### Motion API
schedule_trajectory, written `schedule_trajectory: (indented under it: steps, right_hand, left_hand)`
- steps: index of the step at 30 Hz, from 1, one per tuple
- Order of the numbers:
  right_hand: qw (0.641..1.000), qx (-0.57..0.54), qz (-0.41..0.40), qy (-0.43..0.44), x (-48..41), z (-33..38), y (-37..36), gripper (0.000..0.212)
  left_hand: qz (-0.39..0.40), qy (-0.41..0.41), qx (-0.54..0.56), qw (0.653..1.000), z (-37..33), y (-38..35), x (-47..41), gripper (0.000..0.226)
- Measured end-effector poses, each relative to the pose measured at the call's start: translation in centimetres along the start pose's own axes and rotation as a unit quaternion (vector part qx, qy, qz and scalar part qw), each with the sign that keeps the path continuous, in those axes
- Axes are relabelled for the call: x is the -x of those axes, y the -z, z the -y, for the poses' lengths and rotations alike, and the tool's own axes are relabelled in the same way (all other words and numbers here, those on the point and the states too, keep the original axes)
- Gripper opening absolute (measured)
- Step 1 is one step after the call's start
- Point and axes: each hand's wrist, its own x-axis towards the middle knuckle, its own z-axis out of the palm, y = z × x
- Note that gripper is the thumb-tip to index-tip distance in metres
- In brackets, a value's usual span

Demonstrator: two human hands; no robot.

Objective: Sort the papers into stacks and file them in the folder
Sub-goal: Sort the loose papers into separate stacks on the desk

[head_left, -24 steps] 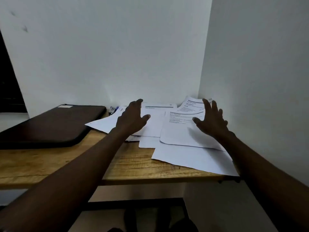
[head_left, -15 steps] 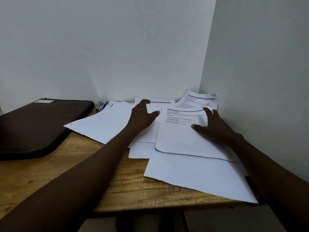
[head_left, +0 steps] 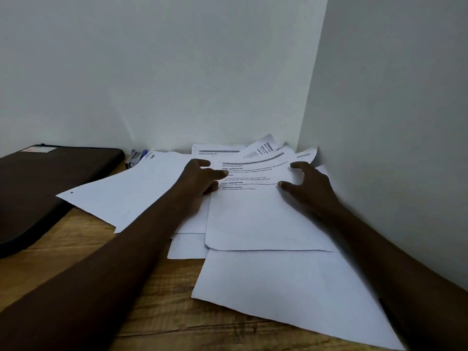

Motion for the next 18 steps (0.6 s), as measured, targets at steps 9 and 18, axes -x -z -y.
schedule_trajectory:
  steps: [9, 18]
  right_hand:
    - [0.99, -0.123, -0.068, -0.005, 0.4, 0.7, 1.4, 0.03]
    - [0.954, -0.279, -0.101, -0.05, 0.5, 0.7, 2.0, 0.03]
  left_hand:
    - [-0.056, -0.063, -0.086, 0.993, 0.3, 0.0, 0.5, 0.058]
    - [-0.034, -0.03, 0.038, 0.998, -0.1, 0.9, 0.6, 0.063]
